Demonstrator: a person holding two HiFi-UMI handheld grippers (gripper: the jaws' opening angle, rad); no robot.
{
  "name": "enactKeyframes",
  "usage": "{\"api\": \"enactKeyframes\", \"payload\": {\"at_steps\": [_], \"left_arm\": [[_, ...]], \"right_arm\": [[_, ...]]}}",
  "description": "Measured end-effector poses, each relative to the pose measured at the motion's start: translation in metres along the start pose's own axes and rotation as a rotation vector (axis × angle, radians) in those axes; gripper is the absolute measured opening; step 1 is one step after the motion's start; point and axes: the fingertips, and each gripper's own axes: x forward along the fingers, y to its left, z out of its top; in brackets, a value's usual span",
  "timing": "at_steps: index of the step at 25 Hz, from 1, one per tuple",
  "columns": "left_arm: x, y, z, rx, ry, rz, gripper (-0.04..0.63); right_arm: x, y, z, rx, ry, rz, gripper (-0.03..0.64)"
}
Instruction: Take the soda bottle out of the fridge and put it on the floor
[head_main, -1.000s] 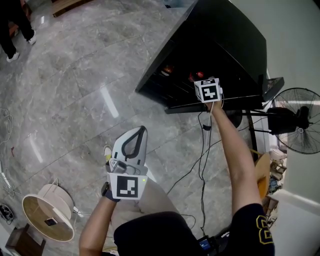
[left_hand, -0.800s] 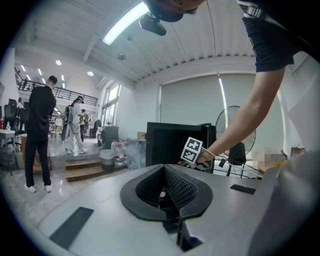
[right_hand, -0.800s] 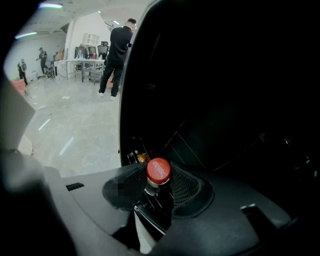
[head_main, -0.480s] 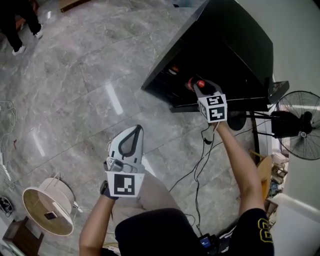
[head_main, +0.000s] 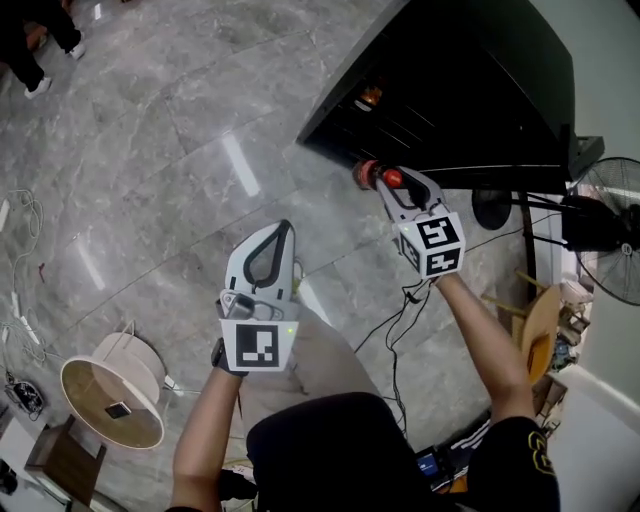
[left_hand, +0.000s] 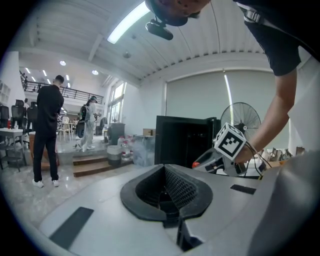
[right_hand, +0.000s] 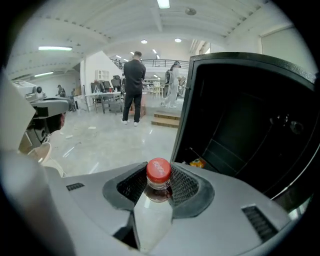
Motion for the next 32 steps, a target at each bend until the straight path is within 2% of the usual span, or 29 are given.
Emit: {"api": "enactKeyframes", "payload": {"at_steps": [6, 10, 18, 26, 32], "left_arm": [[0.004, -0.003, -0.021, -0.004, 0.026, -0.011, 0.017], [0.012, -0.004, -0.045, -0.033, 0.045, -0.017, 0.017], [0.028, -0.003, -0.087, -0.018, 0.064, -0.057, 0.017], [0.038, 0.006, -0.136, -0.052, 0.116, -0.033, 0.017], [0.052, 0.009, -0.174, -0.073, 0.12, -0.01, 0.017]], "right_arm": [[0.022, 0.038, -0.057, -0.015, 0.067, 0.038, 0.137], [0.05, 0.054, -0.099, 0.012, 0.111, 0.048, 0.137], [0.112, 0.087, -0.169, 0.063, 0.223, 0.056, 0.137], [0.155, 0.103, -0.238, 0.047, 0.336, 0.06, 0.137], [0.179, 0.112, -0.281, -0.001, 0.413, 0.078, 0.137]]}}
